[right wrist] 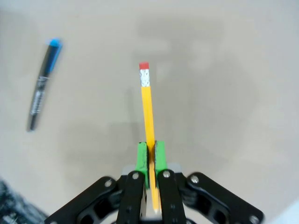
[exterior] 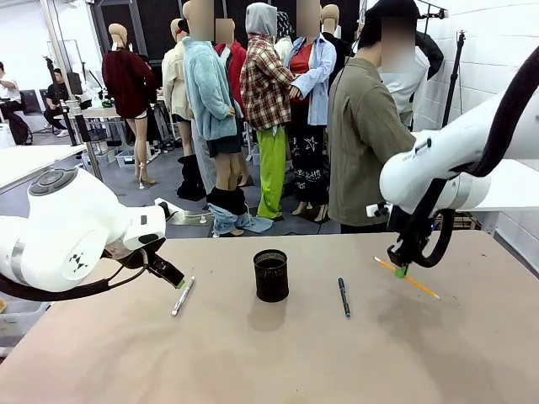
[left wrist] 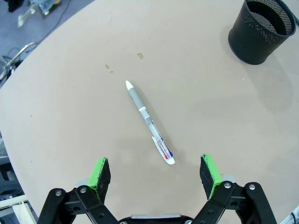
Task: Place the pens into the pen holder.
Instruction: Pick up a writing instrument from the table and place it into the Pen holder.
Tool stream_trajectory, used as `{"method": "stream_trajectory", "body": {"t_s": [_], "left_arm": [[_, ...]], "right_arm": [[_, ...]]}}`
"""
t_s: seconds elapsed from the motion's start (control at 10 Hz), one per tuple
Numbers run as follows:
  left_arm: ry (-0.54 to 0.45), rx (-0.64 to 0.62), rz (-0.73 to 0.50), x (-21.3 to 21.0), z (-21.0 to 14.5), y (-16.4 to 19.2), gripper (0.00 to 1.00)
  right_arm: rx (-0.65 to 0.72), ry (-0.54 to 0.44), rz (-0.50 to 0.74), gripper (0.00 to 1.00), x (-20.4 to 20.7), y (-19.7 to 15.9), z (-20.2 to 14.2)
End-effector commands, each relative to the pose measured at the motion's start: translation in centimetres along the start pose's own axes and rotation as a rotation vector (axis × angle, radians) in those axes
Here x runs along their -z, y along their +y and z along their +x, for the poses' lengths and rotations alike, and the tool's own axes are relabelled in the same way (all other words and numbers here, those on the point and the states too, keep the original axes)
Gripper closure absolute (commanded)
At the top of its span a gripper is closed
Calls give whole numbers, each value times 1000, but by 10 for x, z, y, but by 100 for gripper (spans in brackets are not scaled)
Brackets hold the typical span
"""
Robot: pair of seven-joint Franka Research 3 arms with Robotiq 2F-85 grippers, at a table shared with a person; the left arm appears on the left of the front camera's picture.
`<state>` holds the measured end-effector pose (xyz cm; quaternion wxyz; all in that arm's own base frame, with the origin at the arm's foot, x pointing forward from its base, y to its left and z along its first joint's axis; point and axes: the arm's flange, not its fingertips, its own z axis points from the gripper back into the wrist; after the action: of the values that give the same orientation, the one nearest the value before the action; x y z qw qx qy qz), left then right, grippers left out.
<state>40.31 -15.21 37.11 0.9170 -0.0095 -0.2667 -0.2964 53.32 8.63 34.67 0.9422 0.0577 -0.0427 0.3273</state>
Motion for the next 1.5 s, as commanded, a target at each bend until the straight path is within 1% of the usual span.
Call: {"method": "stream_trajectory", "body": {"t_s": [0.0, 0.1, 0.2, 0.3, 0.4, 0.5, 0.6, 0.7, 0.8, 0.9, 1.0, 1.1, 1.2, 1.3, 1.4], "left_arm": [[-1, -3, 0, -1, 0, 1, 0], [-1, -3, 0, -1, 0, 1, 0], [-1, -3, 0, -1, 0, 1, 0], [-1, -3, 0, -1, 0, 1, 0], [-1, -3, 0, -1, 0, 1, 0], [-1, -3, 0, -1, 0, 1, 0], [-1, -3, 0, -1, 0, 1, 0], [-1, -3, 0, -1, 0, 1, 0], [-1, -3, 0, -1, 0, 1, 0], [-1, -3, 0, -1, 0, 1, 0], [-1, -3, 0, -1, 0, 1, 0], [-1, -3, 0, -1, 0, 1, 0], [-1, -3, 0, -1, 0, 1, 0], [-1, -3, 0, -1, 0, 1, 0], [-1, -3, 0, -1, 0, 1, 0]], "right_arm": [[-211, -163, 110, 100, -25, 12, -29], [-349, -284, 142, 100, -42, 20, -30], [-529, -419, 216, 100, -52, 33, -25], [-664, -527, 277, 100, -54, 43, -13], [-740, -621, 333, 100, -53, 50, 3], [-772, -709, 345, 100, -53, 54, 20], [-822, -789, 390, 100, -51, 62, 35], [-838, -827, 423, 100, -50, 70, 46], [-812, -746, 428, 100, -54, 75, 49], [-804, -807, 303, 100, -67, 85, 41], [-804, -807, 303, 100, -67, 85, 41], [-822, -819, 377, 100, -56, 84, 48], [-952, -858, 403, 100, -55, 95, 62], [-977, -893, 426, 100, -60, 96, 78], [-1031, -912, 484, 100, -62, 103, 93]]}}
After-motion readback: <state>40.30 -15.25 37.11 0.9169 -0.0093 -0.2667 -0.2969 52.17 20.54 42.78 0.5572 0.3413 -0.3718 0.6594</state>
